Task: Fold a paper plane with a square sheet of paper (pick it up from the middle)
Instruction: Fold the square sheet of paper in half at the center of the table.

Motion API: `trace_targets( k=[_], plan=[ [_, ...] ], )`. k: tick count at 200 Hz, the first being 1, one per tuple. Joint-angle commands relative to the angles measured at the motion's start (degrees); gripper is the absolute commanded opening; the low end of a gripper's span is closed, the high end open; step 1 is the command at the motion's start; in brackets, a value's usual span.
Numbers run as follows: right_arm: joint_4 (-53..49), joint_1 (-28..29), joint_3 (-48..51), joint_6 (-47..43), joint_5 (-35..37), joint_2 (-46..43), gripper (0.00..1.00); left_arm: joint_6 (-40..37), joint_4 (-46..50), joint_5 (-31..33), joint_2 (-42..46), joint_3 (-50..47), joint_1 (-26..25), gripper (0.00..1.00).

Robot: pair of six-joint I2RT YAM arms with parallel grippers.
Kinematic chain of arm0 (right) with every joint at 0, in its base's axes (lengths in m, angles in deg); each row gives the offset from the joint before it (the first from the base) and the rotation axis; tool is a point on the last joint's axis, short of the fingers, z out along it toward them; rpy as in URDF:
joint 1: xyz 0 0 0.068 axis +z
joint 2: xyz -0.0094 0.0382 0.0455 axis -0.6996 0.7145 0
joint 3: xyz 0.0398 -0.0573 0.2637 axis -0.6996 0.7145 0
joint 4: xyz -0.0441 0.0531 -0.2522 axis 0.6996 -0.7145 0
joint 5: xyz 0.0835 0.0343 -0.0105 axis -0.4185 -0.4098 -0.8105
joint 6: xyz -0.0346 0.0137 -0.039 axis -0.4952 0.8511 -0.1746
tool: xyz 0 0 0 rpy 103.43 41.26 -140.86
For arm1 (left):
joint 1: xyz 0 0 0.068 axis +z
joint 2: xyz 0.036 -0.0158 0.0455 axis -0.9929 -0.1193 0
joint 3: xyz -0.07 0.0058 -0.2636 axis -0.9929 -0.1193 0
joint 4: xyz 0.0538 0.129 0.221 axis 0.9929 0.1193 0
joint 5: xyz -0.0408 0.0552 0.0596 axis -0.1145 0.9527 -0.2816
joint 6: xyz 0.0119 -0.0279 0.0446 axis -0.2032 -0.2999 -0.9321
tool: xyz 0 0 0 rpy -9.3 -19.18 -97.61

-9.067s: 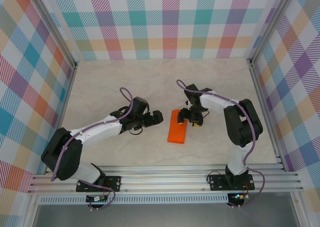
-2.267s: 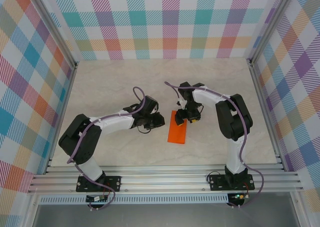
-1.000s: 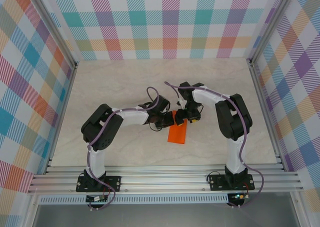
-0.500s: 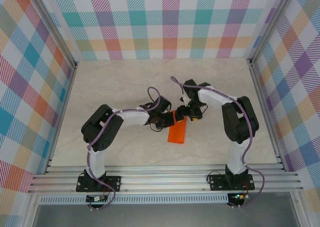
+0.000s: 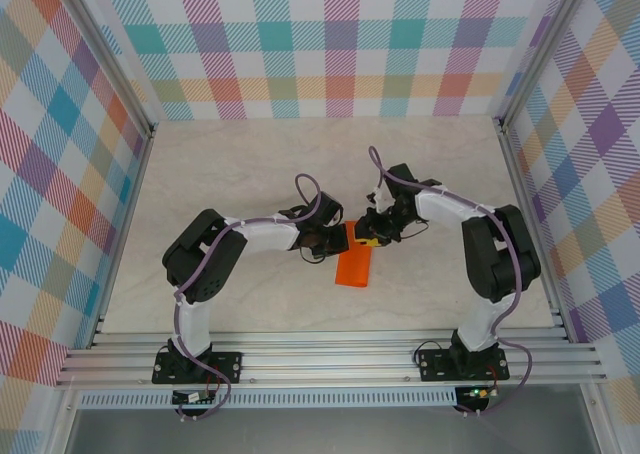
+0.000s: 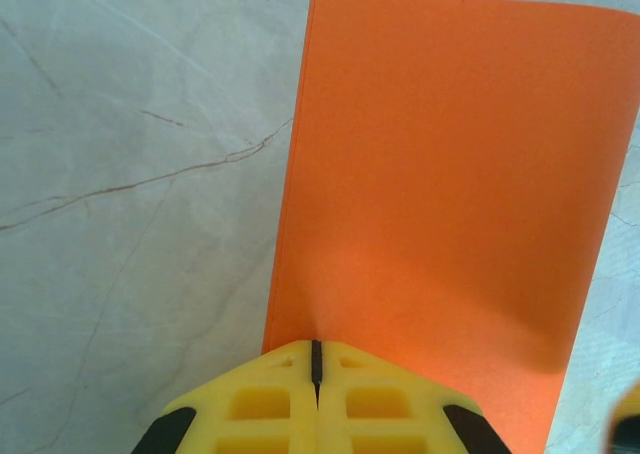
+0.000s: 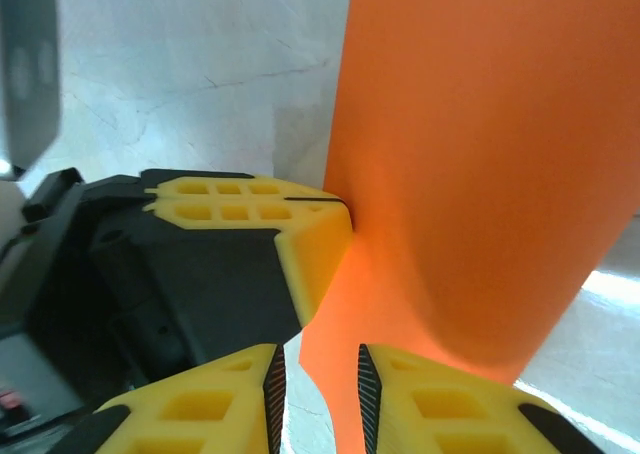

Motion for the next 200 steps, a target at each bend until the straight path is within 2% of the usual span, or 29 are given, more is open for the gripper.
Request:
trace_targets(
  k=[1,141,169,200],
  plan=[
    [3.4,-0.2,2.0,1.5,-3.0,1.4,0.28,-1.1,5.2,0.7,-1.1,-0.9,-1.0,0.0],
    [7.4,-2.8,9.9,0.2,1.0,5.3,0.32,-1.7,6.1,-0.2,-2.4,-0.1,-1.2,0.0],
    [6.3,-2.9,9.8,-0.2,1.0,3.4,0.33,-1.8,6.1,-0.3,-2.5,-0.1,-1.2,0.0],
    [7.0,-2.9,9.9,0.3,-4.1,-2.7,0.35,-2.1,6.2,-0.5,-2.5,0.1,-1.3,0.0]
  ],
)
